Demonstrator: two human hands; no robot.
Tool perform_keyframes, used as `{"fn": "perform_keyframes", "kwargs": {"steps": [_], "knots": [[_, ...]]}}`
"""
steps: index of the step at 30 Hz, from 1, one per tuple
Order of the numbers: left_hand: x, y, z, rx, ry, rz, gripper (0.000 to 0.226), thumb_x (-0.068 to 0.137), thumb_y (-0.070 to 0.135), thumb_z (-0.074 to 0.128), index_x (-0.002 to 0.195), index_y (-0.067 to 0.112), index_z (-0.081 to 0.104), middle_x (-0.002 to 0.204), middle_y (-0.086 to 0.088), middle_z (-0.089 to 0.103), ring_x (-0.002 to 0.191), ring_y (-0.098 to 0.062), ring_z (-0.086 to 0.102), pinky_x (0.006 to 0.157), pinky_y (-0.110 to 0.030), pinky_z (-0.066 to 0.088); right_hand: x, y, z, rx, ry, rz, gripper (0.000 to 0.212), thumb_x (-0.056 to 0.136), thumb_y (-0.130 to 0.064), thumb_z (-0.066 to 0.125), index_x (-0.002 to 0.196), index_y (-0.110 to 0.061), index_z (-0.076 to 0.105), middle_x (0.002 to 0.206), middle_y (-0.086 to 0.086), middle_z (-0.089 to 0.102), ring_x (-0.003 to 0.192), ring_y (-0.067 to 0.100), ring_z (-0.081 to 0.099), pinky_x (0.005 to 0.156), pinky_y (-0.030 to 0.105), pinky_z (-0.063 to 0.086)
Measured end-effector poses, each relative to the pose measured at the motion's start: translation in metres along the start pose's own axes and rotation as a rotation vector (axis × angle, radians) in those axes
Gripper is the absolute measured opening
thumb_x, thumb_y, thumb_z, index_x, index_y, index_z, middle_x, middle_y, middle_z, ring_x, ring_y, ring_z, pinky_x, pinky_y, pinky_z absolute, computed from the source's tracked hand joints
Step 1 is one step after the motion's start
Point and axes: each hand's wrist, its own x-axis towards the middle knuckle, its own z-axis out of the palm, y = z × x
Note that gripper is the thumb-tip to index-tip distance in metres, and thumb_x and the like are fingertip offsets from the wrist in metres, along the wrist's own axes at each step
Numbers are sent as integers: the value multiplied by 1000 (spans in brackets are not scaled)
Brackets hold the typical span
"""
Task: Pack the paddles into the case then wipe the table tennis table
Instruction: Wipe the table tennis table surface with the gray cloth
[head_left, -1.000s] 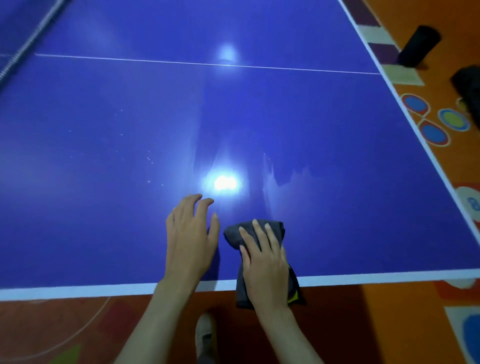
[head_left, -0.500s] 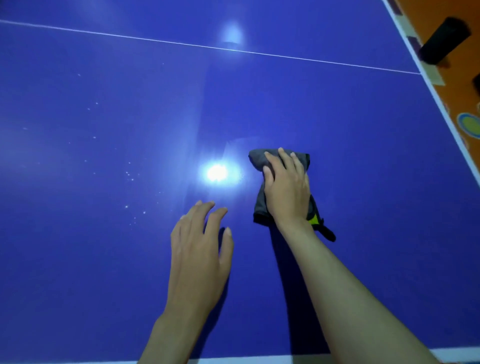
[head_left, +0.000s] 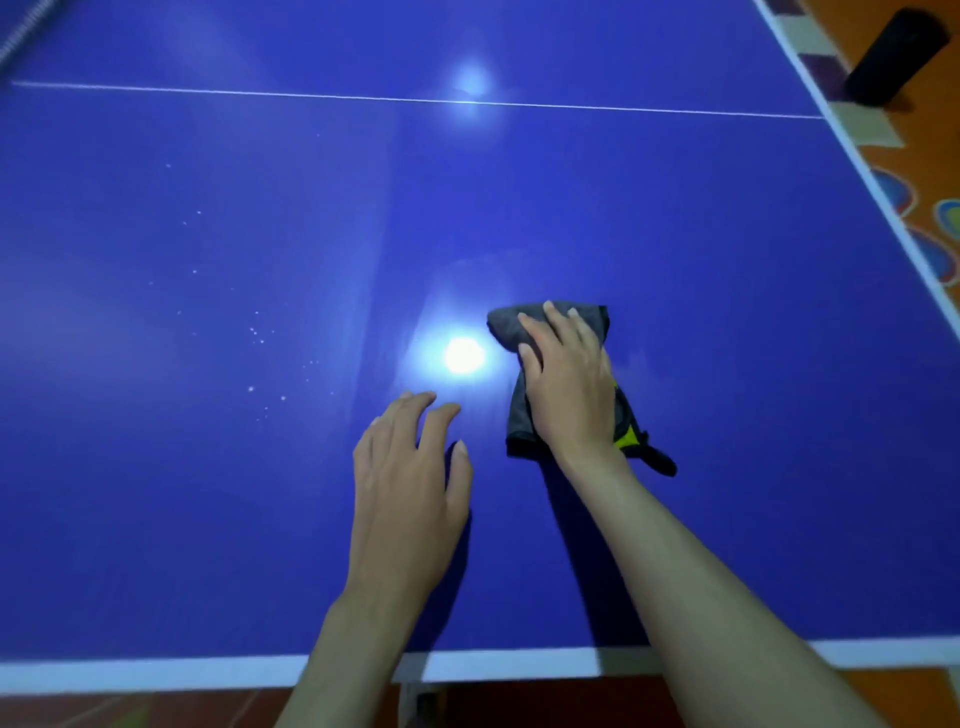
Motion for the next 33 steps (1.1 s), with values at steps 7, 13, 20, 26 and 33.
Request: {"fn": "perform_keyframes", "kwargs": {"steps": [7,13,20,26,33], "knots": [[-46,40,-7,-30,29,-56,32,100,23,56,131,16,61,141,-7,55,138,-31,48,107,-51,41,-172,20,-35,-51,2,-43,45,106,-37,53,150,-32,52,163,-3,41,153,22,34,110,46,47],[-65,56,-5,-5,37,-63,33,97,28,52,125,16,65,140,-8,56,138,-31,47,110,-58,39,-236,38,-52,-68,-30,-66,46,107,-44,46,152,-39,48,164,-8,39,152,19,35,104,43,54],[-52,59,22,-33,14,-32,31,96,22,53,124,15,65,140,-8,56,140,-31,46,109,-59,42,-121,55,-43,-47,12,4,43,104,-37,58,147,-34,56,159,-6,46,151,21,36,109,48,47],[-26,53,36,-21,-32,3,29,97,10,58,125,13,66,137,-8,59,139,-31,49,106,-58,45,-2,70,-32,27,-5,70,39,107,-38,51,145,-35,57,161,-8,43,152,19,30,115,56,39],[-6,57,44,70,-82,26,28,97,12,54,123,15,64,136,-6,58,137,-29,49,107,-55,45,83,86,-28,143,9,49,37,106,-35,54,143,-32,60,158,-7,46,152,17,31,122,52,30]]}}
